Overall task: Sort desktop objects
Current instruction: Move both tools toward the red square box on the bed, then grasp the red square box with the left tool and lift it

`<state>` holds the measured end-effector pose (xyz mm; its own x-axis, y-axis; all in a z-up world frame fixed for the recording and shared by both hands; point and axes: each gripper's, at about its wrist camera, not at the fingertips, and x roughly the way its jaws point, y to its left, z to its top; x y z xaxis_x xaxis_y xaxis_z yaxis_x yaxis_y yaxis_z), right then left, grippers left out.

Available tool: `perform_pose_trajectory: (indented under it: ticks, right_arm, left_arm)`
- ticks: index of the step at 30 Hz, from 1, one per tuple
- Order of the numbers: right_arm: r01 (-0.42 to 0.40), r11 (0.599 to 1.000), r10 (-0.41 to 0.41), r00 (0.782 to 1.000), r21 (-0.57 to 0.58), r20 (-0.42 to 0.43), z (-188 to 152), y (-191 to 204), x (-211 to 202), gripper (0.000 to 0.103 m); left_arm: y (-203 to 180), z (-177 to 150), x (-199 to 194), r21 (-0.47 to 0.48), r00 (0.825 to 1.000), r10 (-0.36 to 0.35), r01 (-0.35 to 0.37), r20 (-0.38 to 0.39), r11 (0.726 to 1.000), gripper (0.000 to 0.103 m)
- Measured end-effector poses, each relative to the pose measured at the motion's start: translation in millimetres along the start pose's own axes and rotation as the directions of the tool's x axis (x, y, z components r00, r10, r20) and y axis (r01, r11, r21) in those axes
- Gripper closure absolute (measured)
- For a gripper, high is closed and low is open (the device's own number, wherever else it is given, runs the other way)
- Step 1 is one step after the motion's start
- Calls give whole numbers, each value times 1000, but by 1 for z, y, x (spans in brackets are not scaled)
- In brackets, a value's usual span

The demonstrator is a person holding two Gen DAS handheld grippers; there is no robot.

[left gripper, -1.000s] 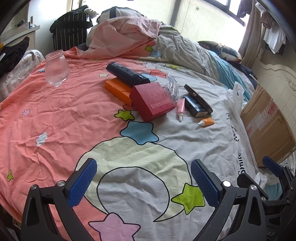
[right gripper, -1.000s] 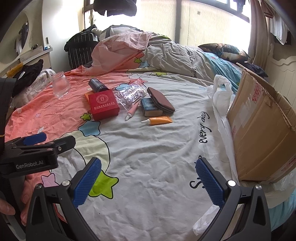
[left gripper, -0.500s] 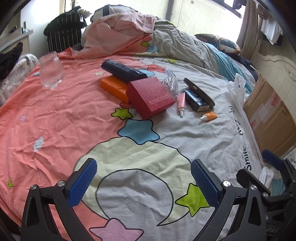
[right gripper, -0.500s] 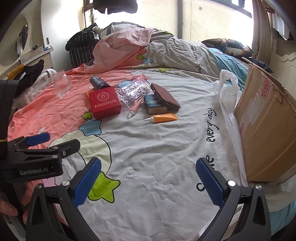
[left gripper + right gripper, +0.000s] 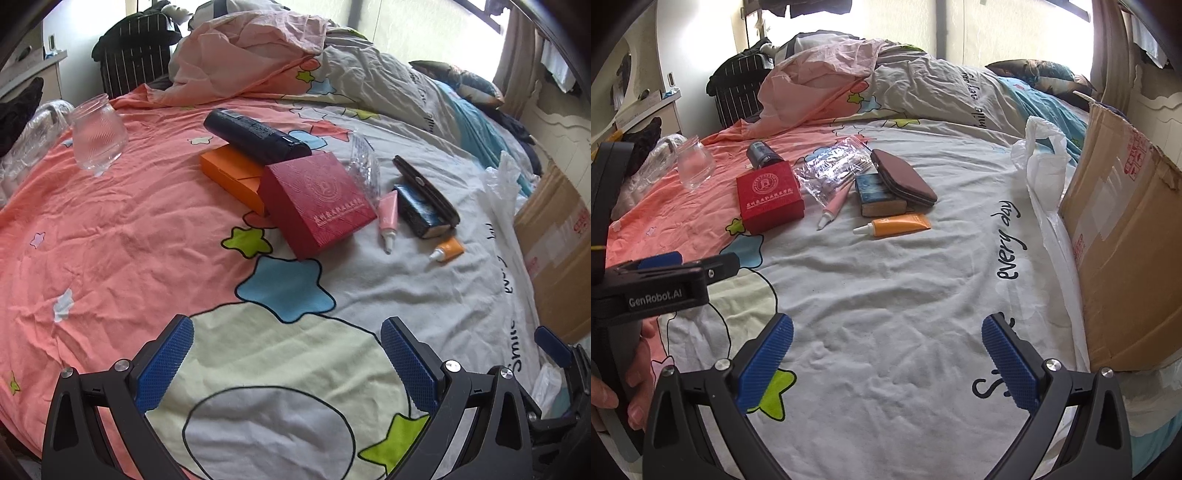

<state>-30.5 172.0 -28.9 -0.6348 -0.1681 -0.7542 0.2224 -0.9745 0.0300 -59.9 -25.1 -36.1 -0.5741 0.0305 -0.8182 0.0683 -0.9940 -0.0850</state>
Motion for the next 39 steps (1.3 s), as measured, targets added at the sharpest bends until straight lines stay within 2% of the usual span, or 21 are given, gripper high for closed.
perform_pose_trajectory:
  ticks: [8, 15, 19, 24, 28, 32, 35, 39]
  right_arm:
    - [5, 1000, -5, 1000, -31, -8, 5, 4, 14, 0]
    - [5, 999, -6, 1000, -43, -25, 15, 8, 28, 0]
    - [12, 999, -13, 1000, -49, -24, 22, 8, 33, 0]
    - [19, 999, -20, 999, -50, -26, 31, 5, 40, 0]
    - [32, 998, -34, 999, -59, -38, 36, 3, 47, 0]
    - [31, 997, -34, 998, -73, -46, 40, 1, 52, 0]
    - [12, 994, -18, 998, -106, -56, 45, 1, 57, 0]
    - [-65, 982, 48, 993, -175, -104, 53, -1, 65, 0]
  left_arm:
    - [-7, 6, 5, 80, 999, 36, -37, 13, 996, 0]
    - [-8, 12, 8, 102, 1000, -4, 3, 4, 995, 0]
    - [-7, 21, 19, 74, 999, 3, -1, -34, 997, 0]
    - [-6, 30, 32, 2, 997, -36, 36, -70, 999, 0]
    - [-12, 38, 39, -21, 997, -2, 0, -76, 1000, 0]
    - [-24, 44, 41, 6, 997, 16, -15, -70, 1000, 0]
    - [-33, 47, 41, 32, 997, 15, -13, -70, 999, 0]
    - [-38, 51, 43, 50, 997, 9, -5, -78, 999, 0]
